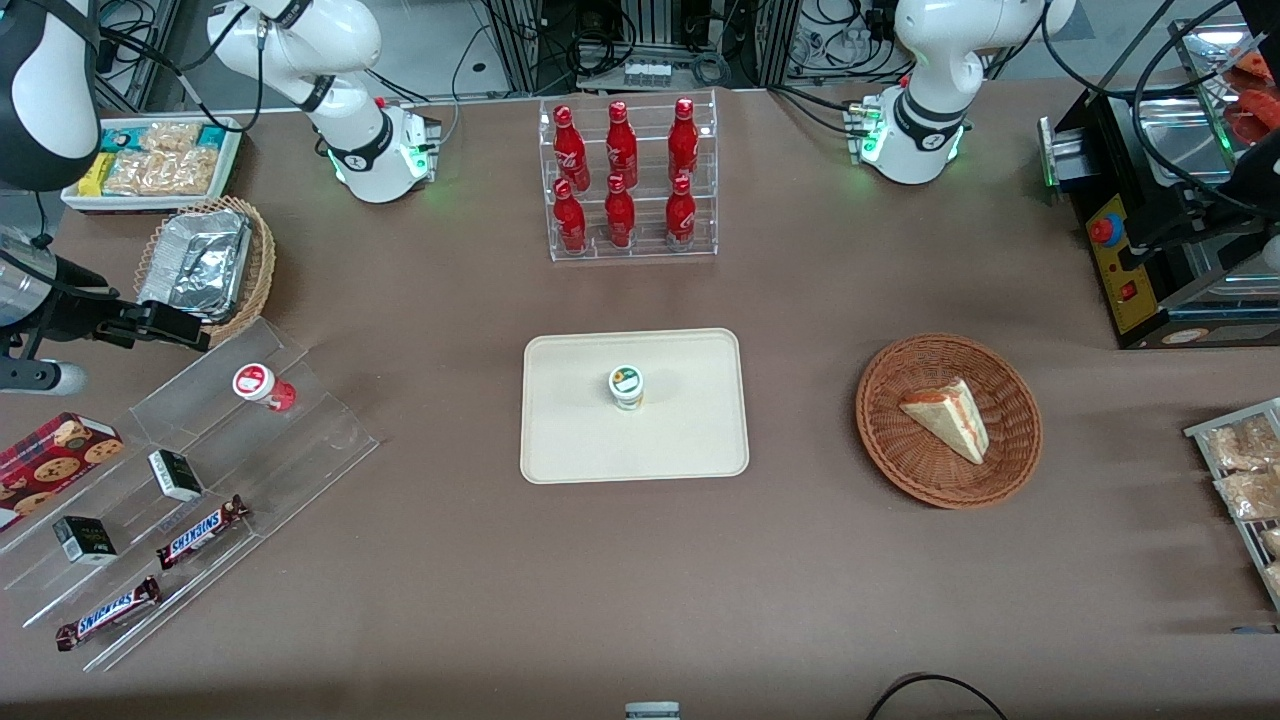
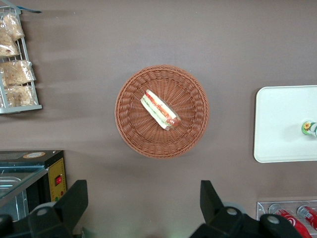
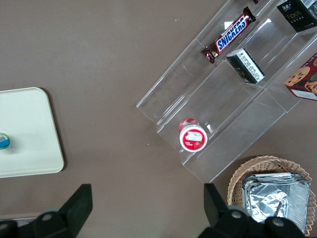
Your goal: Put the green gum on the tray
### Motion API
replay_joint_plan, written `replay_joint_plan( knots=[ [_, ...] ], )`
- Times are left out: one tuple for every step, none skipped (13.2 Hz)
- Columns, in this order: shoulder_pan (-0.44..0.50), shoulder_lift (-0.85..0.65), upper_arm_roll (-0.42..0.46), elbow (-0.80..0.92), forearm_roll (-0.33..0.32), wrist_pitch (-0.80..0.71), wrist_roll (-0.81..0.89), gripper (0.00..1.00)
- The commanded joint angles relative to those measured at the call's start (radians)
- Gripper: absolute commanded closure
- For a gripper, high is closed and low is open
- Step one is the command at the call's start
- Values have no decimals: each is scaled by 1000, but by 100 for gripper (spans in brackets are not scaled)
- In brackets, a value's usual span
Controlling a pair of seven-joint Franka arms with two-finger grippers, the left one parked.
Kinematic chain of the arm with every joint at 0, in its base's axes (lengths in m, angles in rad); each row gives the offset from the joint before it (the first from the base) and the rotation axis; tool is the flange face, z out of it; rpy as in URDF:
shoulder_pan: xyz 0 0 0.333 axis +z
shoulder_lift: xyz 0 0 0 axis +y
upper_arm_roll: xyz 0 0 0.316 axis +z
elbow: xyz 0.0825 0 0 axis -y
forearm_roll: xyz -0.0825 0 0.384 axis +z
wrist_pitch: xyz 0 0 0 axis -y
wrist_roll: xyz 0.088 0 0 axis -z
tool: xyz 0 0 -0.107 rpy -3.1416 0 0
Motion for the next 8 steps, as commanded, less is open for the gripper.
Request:
replay_joint_plan(
  knots=[
    [-6,20,13,39,-21,-28,-6,0],
    [-6,20,13,39,-21,-28,-6,0],
    [-4,20,13,39,-19,-28,-6,0],
    [-3,19,13,39,-19,-28,-6,0],
    [26,17,7,39,-21,-28,-6,0],
    [39,17,-5,39,-21,-28,-6,0],
    [40,17,-7,39,-21,-28,-6,0],
    [39,17,-7,39,-21,-28,-6,0]
  ],
)
